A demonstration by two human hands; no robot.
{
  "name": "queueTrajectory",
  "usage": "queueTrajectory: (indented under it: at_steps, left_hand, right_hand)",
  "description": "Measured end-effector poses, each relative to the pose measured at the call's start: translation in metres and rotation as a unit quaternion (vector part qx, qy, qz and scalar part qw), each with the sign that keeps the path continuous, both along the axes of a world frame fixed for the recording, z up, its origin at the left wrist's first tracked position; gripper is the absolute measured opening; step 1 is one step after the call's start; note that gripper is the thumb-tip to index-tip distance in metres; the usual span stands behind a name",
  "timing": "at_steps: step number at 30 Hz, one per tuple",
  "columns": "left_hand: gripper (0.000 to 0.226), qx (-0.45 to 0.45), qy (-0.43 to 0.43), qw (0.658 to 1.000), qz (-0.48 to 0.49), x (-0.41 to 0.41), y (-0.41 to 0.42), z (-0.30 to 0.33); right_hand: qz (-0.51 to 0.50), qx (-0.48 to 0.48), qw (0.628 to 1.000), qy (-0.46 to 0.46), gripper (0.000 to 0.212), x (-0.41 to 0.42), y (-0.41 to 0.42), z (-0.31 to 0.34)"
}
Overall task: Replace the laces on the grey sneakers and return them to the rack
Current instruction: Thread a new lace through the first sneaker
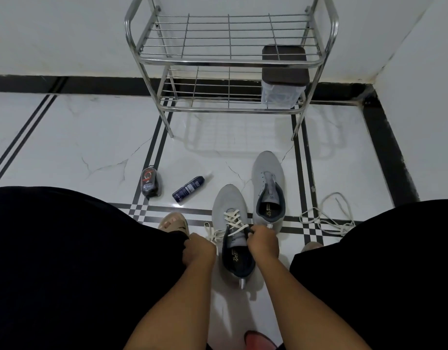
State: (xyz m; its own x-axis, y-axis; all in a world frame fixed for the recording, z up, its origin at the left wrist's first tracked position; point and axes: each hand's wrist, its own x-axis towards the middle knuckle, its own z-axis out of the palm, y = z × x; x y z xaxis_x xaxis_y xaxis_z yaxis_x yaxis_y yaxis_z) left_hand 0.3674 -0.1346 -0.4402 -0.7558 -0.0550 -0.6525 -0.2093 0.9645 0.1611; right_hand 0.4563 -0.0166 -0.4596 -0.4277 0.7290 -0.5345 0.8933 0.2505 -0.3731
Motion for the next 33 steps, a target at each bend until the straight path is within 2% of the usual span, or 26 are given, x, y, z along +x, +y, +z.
queueTrajectory:
  at_steps: [3, 5, 10, 13, 15, 19, 22, 24, 26, 28, 30, 33]
  left_hand:
    - [0.035, 0.021, 0.076, 0.982, -0.172, 0.009, 0.011, 0.001]
    - [0.031, 0.035, 0.056, 0.974, -0.218, 0.009, 0.017, 0.002]
    - [0.035, 0.019, 0.042, 0.980, -0.191, 0.007, 0.014, -0.004]
    - [0.034, 0.024, 0.046, 0.994, -0.096, 0.008, 0.012, 0.000]
    - [0.036, 0.020, 0.039, 0.996, -0.077, 0.008, 0.010, 0.004]
    - [0.038, 0.032, 0.026, 0.993, -0.109, 0.003, 0.009, 0.000]
    - [0.030, 0.078, 0.068, 0.984, -0.144, -0.007, 0.013, -0.009]
    - [0.028, 0.083, 0.041, 0.976, -0.198, -0.012, 0.017, -0.014]
    - [0.025, 0.072, 0.012, 0.975, -0.211, -0.013, 0.018, -0.018]
    - [0.024, 0.060, 0.019, 0.974, -0.219, -0.012, 0.017, -0.020]
    - [0.027, 0.059, 0.028, 0.978, -0.200, -0.011, 0.017, -0.021]
    - [0.034, 0.114, -0.001, 0.990, -0.087, -0.015, 0.024, -0.013]
  right_hand:
    - [0.004, -0.004, 1.000, -0.004, 0.023, -0.001, 0.001, 0.001]
    - [0.003, -0.007, 1.000, -0.006, 0.024, 0.000, 0.002, 0.000]
    - [0.001, -0.007, 1.000, -0.003, 0.024, 0.000, 0.003, -0.001]
    - [-0.002, -0.004, 1.000, -0.008, 0.023, 0.000, 0.003, -0.001]
    - [0.002, -0.004, 1.000, -0.011, 0.022, -0.001, 0.001, -0.001]
    - [0.010, -0.013, 1.000, -0.011, 0.023, -0.002, 0.000, -0.003]
    - [0.025, -0.017, 0.999, -0.015, 0.023, -0.002, 0.002, -0.003]
    - [0.034, -0.015, 0.999, -0.016, 0.023, -0.002, 0.002, -0.003]
    - [0.041, -0.011, 0.999, -0.015, 0.023, -0.002, 0.002, -0.003]
    - [0.050, -0.008, 0.999, -0.013, 0.022, -0.002, 0.003, -0.004]
    - [0.054, -0.010, 0.998, -0.016, 0.023, -0.003, 0.002, -0.003]
    - [0.061, 0.008, 0.998, -0.003, 0.023, -0.004, -0.001, 0.004]
